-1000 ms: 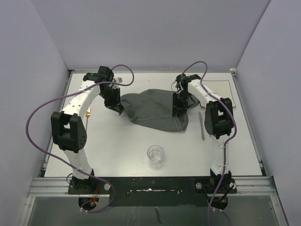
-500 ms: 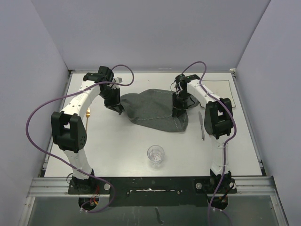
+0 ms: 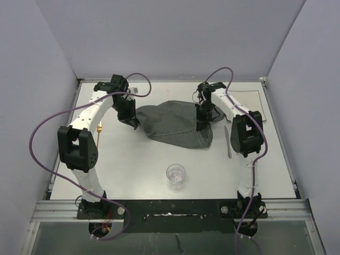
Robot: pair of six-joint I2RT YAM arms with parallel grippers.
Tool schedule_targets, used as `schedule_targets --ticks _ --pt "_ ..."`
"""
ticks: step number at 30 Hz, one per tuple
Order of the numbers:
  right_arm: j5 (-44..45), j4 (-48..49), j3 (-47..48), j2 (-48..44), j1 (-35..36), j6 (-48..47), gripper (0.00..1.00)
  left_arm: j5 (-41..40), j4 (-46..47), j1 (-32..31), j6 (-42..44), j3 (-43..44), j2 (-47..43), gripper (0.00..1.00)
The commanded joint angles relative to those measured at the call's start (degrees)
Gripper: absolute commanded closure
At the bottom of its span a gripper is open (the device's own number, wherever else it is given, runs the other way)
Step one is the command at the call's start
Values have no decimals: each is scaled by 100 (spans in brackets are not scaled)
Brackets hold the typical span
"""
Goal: Set the dinner table for one person
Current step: Flatten out the napkin at the center of the board.
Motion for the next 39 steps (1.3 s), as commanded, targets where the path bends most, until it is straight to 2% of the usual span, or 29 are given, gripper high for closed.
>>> schedule_targets --ticks 1,7,12,17,19,30,35,39 --pt "216 -421 553 -738 94 -84 100 -74 -74 -27 -11 426 -223 100" --pt "329 -834 1127 -1122 95 -193 100 -377 -436 76 -50 1163 -368 100" --pt "411 -818 1406 -1572 50 -316 100 -537 -801 78 -114 1925 -451 100" --pt "409 -525 1601 -2066 -210 -399 100 -776 -1450 80 -129 3294 -359 100" --pt "375 -320 1628 -2308 -384 -419 100 -849 -1588 79 -162 3690 -344 100" --pt "330 1663 1121 -3796 -1261 -248 100 -1221 -1278 78 -690 4539 -749 100" --pt "259 2347 914 -4171 -1390 -64 100 -1301 -1047 79 -968 5044 -783 100" --pt "43 2546 1031 -4124 -1521 37 100 -1286 -958 86 -1066 5144 -596 100"
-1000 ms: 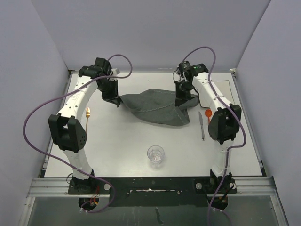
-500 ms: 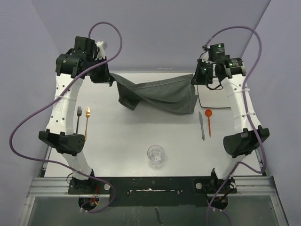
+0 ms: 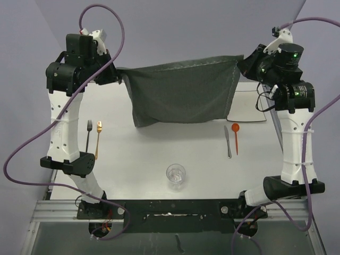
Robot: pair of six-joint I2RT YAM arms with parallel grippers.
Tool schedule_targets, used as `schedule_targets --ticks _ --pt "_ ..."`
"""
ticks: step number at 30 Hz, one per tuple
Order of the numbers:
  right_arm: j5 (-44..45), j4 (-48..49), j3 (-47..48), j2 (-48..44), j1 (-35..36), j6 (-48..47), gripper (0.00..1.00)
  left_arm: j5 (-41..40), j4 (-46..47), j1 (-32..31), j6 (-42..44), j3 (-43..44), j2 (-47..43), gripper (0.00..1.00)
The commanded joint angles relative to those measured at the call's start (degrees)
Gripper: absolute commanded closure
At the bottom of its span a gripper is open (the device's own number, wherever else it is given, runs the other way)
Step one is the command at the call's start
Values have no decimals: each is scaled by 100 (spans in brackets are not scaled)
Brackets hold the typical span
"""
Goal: Set the dinner table for one person
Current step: Flatten out the napkin at the center of the board.
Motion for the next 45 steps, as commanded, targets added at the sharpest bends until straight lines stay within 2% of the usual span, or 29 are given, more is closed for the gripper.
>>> schedule_targets --ticks 1,5,8,12,14,16,20,24,27,29,32,35,39,42,45 --pt "-249 709 141 161 -187 187 100 -78 443 38 -251 230 -79 100" --pt "-953 589 269 783 -439 377 100 87 811 88 -263 -180 260 100" --pt "-1797 611 322 1502 -658 614 100 355 1123 268 -330 -317 778 100" --pt "-2598 940 660 2477 -757 761 100 635 1316 486 -429 600 1915 100" --pt "-2744 1512 663 2735 -778 889 100 778 1469 580 -529 1352 2583 100" --pt "-2717 2181 663 2887 -814 1111 100 947 1939 693 -722 1727 3044 100" --pt "-2397 3718 640 3071 -926 1848 100 1124 3707 883 -1234 1186 3219 100" --pt "-2226 4945 1023 3449 -1043 2454 100 1335 4711 1033 -1571 1676 3552 100" --pt "-2158 6169 1223 3654 -1138 2949 100 1678 5813 1180 -1916 1515 3501 100" --pt "-2214 6655 1753 3912 -1227 3405 100 1803 6464 1255 -1952 1336 3336 100" --pt "-2331 7230 2568 4404 -1411 4134 100 1865 7044 1290 -1727 1277 3141 100" --pt "-2452 7868 2805 4677 -1618 4919 100 1994 7500 1369 -1637 1183 2934 100" --pt "-2760 8910 2182 4644 -1807 5865 100 2176 7711 1613 -1611 943 2682 100" --pt "-3067 9818 1413 4576 -1877 6553 100 2291 8034 1858 -1776 261 2264 100" --pt "-3339 10497 172 4279 -1892 6906 100 2391 8231 2103 -1821 -851 1580 100"
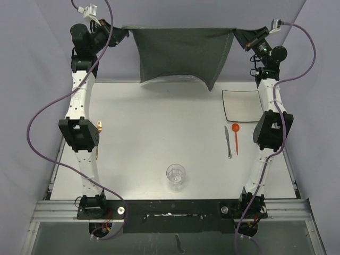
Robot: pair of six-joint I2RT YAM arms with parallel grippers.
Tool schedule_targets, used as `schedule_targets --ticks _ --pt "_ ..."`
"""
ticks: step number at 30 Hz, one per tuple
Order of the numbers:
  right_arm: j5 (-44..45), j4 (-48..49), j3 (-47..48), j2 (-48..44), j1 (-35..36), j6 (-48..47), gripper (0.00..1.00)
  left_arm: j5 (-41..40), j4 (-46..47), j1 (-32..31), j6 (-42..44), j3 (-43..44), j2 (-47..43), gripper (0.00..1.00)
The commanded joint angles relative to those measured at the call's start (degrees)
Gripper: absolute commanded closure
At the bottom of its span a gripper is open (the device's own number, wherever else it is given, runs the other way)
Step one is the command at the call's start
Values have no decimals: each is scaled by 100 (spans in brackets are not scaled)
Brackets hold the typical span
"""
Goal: Set the dinner table for one person
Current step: Flatten out the napkin at the center of the board.
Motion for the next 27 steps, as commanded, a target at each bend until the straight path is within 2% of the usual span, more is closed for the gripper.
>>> schedule_targets --ticks 1,3,7,13,16,19,21,25,27 --pt "73 1795 -1596 -574 -436 1006 100 -337 913 1002 -88 -1385 -1565 100" --pt "-115 1872 -2601 -843 -446 869 100 -334 1132 1197 -220 -2572 -2257 100" --pt "-397 1903 -3780 -1237 -534 794 100 -137 1467 1611 -663 -4750 -3498 100" --pt "-624 2004 -5120 -1953 -578 966 100 204 1211 1619 -1037 -6737 -4590 100" --pt "-774 1454 -5639 -2520 -577 669 100 418 677 1520 -1110 -6995 -4797 100" --pt "-906 381 -6133 -3195 -575 62 100 798 -228 1353 -912 -6996 -4864 100" --pt "-886 -705 -6554 -3736 -573 -535 100 1124 -735 1227 -758 -7185 -4944 100" --pt "-275 -4476 -6950 -4619 -547 -2640 100 1319 -1808 986 -477 -7874 -5379 100" --pt "-45 -5289 -7315 -4832 -544 -3024 100 1317 -2158 950 -416 -8254 -5682 100"
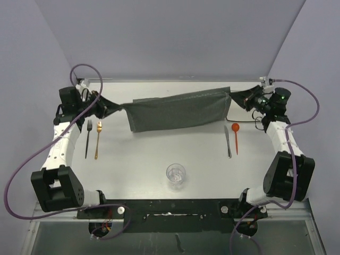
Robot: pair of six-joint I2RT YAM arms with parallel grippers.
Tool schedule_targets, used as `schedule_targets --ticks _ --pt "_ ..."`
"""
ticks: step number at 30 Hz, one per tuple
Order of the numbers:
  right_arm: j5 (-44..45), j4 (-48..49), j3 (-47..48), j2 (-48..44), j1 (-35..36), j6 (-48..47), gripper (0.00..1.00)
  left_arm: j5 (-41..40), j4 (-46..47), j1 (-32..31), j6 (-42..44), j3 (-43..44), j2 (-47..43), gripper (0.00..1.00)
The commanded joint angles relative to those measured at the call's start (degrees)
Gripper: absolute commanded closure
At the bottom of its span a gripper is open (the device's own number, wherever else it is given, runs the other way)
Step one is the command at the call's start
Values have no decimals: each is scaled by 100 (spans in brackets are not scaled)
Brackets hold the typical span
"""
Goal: Set the dinner table for one person
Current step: Flatten out the napkin at the center of the board.
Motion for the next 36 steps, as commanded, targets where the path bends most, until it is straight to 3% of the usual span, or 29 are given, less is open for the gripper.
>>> schedule_targets --ticks 1,5,12,20,22,30,33,36 --pt "770 -3245 -703 -516 -73 -1846 100 87 -1243 -98 396 -683 -838 100" --pt "766 -3662 -1295 -531 69 -2102 100 37 -2052 -107 749 -901 -1113 100" --pt "1045 -4566 -1472 -172 691 -2776 98 2 -2977 -115 1160 -718 -1112 100" --pt "1378 -4938 -1483 -418 1023 -2904 86 -358 -3698 -177 1496 -901 -1009 83" --pt "1472 -5177 -1421 -490 1071 -3047 81 -411 -3733 -201 1493 -1036 -1078 78" --pt "1528 -5742 -1414 -1070 1086 -3343 56 -770 -3166 -500 1292 -1070 -1337 75" --pt "1597 -5876 -1145 -1271 1087 -3390 50 -1102 -2943 -894 1313 -738 -918 78" --pt "1790 -5976 -624 -1242 1077 -3505 49 -1545 -2863 -1333 1451 -274 -284 89"
